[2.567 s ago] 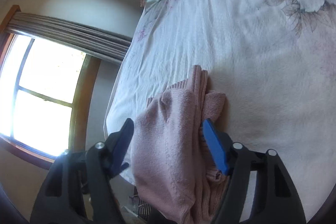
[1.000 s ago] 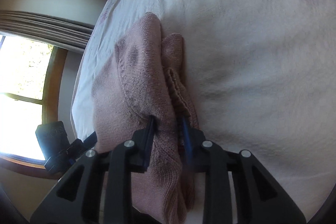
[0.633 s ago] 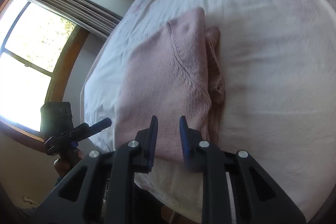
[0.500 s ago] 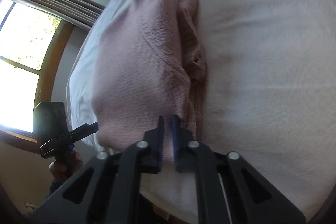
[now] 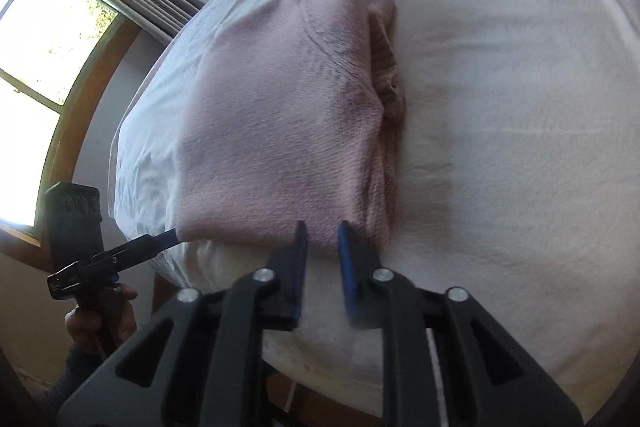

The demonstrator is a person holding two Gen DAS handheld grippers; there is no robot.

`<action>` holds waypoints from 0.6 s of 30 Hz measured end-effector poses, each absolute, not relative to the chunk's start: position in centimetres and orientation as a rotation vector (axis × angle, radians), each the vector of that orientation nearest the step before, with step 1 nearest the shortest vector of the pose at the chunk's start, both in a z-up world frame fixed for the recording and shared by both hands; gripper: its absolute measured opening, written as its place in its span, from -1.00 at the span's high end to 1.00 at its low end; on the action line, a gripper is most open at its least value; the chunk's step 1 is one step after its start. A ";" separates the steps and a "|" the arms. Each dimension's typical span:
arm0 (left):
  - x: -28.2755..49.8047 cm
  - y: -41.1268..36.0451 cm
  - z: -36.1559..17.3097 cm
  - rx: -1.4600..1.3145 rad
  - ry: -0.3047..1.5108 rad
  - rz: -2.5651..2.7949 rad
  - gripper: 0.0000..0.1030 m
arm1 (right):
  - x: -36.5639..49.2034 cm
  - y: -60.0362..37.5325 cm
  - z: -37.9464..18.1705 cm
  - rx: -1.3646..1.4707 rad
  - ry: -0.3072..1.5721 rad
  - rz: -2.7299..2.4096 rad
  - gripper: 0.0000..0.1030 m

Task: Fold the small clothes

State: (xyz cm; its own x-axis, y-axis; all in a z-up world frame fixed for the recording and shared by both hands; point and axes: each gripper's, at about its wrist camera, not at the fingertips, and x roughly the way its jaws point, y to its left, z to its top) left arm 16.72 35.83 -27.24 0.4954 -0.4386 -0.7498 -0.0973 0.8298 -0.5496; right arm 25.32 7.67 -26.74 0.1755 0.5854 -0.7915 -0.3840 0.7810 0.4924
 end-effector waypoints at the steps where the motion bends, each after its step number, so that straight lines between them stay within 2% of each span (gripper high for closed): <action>1: 15.6 35.2 -25.6 -0.480 1.038 -0.130 -0.86 | 24.3 7.8 -25.0 0.141 1.163 0.666 0.21; 2: 14.4 34.3 -23.9 -0.374 1.016 -0.060 -0.86 | 23.0 7.8 -23.3 0.087 1.113 0.637 0.05; 3: 12.8 33.3 -21.9 -0.293 0.976 -0.030 -0.86 | 21.5 7.8 -21.5 0.033 1.055 0.600 -0.30; 4: 11.3 32.6 -20.3 -0.251 0.934 -0.026 -0.90 | 20.1 7.9 -20.0 -0.006 1.003 0.569 -0.52; 5: 9.8 32.1 -18.7 -0.222 0.893 -0.020 -0.92 | 18.4 7.8 -18.7 -0.043 0.952 0.543 -0.58; 7: 6.8 31.3 -16.2 -0.207 0.812 0.004 -0.92 | 15.4 8.1 -16.3 -0.103 0.874 0.486 -0.81; 11: 2.5 30.2 -12.6 -0.179 0.716 0.065 -0.92 | 10.4 8.1 -12.9 -0.155 0.780 0.404 -0.87; 18: -2.5 28.8 -8.2 -0.226 0.723 -0.003 -0.92 | 3.4 6.7 -7.9 -0.195 0.666 0.303 -0.94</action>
